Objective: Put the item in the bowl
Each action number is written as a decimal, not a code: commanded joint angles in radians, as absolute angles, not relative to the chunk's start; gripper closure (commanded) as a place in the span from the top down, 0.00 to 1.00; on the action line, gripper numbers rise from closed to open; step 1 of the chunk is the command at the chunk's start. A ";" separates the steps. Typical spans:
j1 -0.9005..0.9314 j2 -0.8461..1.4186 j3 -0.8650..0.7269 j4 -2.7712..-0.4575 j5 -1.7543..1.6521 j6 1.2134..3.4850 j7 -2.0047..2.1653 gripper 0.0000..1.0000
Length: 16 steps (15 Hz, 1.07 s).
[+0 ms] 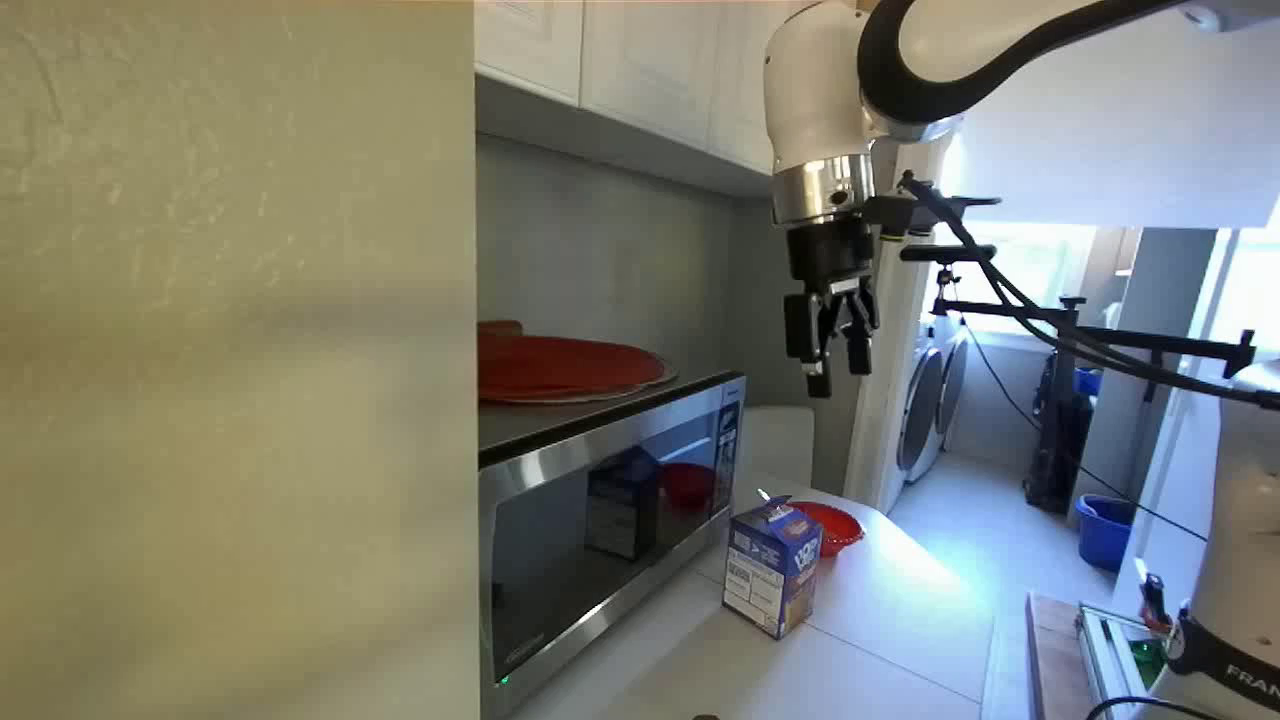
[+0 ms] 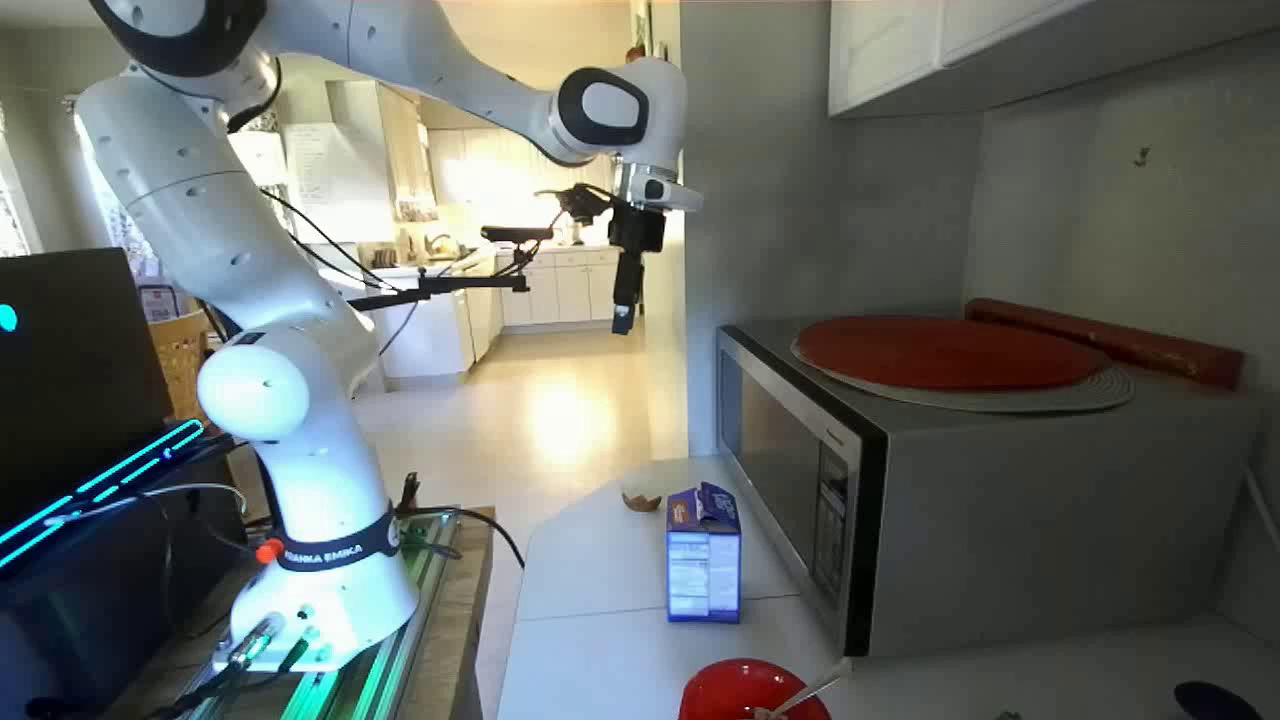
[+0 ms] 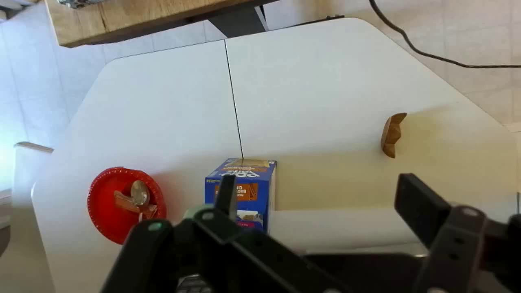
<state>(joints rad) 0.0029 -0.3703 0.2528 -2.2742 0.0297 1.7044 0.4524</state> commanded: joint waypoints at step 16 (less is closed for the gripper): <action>0.136 -0.371 0.323 -2.361 0.011 1.834 0.537 1.00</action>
